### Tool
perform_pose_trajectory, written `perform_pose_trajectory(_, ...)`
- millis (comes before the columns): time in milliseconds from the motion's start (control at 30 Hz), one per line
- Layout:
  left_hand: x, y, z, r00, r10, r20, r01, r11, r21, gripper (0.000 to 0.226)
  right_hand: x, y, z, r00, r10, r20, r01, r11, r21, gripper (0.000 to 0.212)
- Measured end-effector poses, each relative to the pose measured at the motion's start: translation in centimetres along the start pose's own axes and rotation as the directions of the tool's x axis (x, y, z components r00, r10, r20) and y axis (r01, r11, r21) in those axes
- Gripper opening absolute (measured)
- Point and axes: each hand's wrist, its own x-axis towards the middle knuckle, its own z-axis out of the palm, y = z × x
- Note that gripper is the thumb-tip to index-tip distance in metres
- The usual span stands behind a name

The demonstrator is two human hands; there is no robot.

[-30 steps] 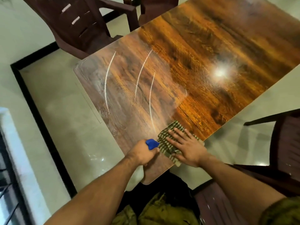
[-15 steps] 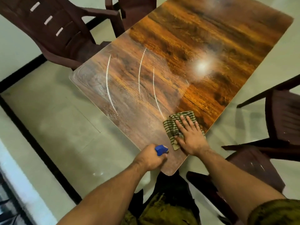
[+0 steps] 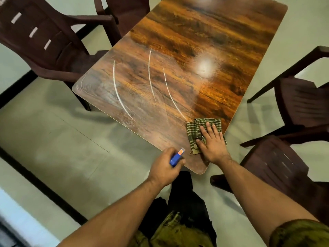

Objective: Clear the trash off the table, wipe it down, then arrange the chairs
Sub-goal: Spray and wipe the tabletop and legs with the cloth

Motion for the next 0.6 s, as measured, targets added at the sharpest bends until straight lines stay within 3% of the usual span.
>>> perform_pose_trajectory(67, -0.5, -0.5, -0.2, 0.997, -0.051, -0.052, 0.042, 0.985, -0.165, 0.023, -0.2, 0.5, -0.3, 1.000, 0.002, 0.021, -0.003, 1.000, 0.017, 0.064)
perform_pose_trajectory(200, -1.4, -1.5, 0.5, 0.982, -0.181, 0.049, 0.182, 0.983, -0.009, 0.030, -0.5, -0.2, -0.1, 0.997, 0.063, 0.044, -0.064, 0.998, 0.028, 0.065)
perform_pose_trajectory(300, -0.8, -1.0, 0.5, 0.987, -0.139, 0.078, 0.145, 0.985, -0.088, 0.014, -0.5, -0.6, -0.2, 0.997, 0.072, 0.037, -0.073, 0.997, 0.027, 0.065)
perform_pose_trajectory(400, -0.5, -1.8, 0.6, 0.975, -0.211, 0.075, 0.220, 0.963, -0.154, 0.020, -0.4, 0.3, -0.6, 0.997, 0.077, 0.014, -0.077, 0.997, 0.008, 0.063)
perform_pose_trajectory(533, -0.4, -2.3, 0.6, 0.970, -0.225, 0.090, 0.232, 0.969, -0.083, 0.020, 0.9, -2.0, 0.0, 0.939, 0.341, -0.037, -0.338, 0.938, 0.083, 0.068)
perform_pose_trajectory(600, 0.3, -2.2, 0.4, 0.972, -0.214, 0.093, 0.223, 0.969, -0.105, 0.012, 0.1, -4.8, 2.1, 0.971, 0.231, -0.058, -0.233, 0.972, -0.024, 0.069)
